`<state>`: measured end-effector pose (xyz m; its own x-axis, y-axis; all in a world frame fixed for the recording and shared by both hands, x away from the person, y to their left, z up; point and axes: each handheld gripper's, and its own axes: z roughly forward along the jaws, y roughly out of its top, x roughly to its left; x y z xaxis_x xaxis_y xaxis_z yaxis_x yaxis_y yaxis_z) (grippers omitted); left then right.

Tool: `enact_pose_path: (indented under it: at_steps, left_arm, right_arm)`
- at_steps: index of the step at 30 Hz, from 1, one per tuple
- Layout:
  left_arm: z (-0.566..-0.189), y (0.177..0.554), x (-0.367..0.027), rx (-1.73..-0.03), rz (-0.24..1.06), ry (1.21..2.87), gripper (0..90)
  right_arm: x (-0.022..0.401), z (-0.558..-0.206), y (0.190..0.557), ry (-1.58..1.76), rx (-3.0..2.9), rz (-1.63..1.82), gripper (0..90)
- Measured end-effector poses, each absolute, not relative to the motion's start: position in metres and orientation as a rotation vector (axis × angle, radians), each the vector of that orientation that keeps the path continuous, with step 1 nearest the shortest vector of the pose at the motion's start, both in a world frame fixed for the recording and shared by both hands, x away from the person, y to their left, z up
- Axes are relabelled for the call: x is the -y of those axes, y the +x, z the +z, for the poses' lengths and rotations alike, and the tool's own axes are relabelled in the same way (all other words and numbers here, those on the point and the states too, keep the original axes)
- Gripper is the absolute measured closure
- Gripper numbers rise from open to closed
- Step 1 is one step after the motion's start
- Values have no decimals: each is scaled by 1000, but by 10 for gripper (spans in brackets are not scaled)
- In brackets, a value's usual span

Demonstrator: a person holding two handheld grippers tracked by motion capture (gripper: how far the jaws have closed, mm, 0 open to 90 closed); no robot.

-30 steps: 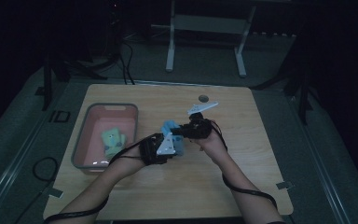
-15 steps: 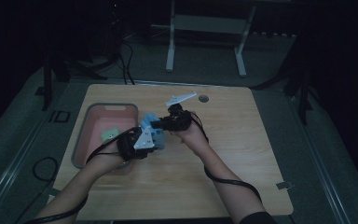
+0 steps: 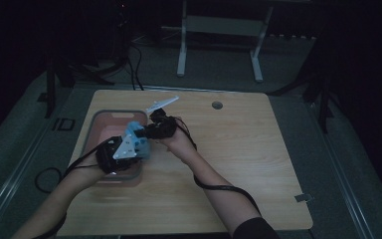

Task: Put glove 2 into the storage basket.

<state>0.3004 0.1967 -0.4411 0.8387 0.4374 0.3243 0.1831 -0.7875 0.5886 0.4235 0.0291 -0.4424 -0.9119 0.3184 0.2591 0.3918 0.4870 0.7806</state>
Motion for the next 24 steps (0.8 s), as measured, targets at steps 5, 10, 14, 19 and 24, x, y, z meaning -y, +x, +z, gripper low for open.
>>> enact_pose_path:
  at_steps: [5,10,14,19,24]
  left_arm:
    - [-445,299,-219,-507,616,2462,760]
    - [-452,297,-234,-538,611,2468,760]
    - [-465,299,-238,-552,627,2486,760]
    - [-477,305,-238,-567,578,2520,760]
    - [-482,310,-242,-586,553,2527,759]
  right_arm:
    - [-56,-444,423,-605,2630,-1415,796]
    - [-75,-449,423,-589,2637,-1397,796]
    - [-86,-462,427,-608,2629,-1363,796]
    - [-92,-478,431,-637,2643,-1315,796]
    - [-96,-488,435,-650,2643,-1285,795]
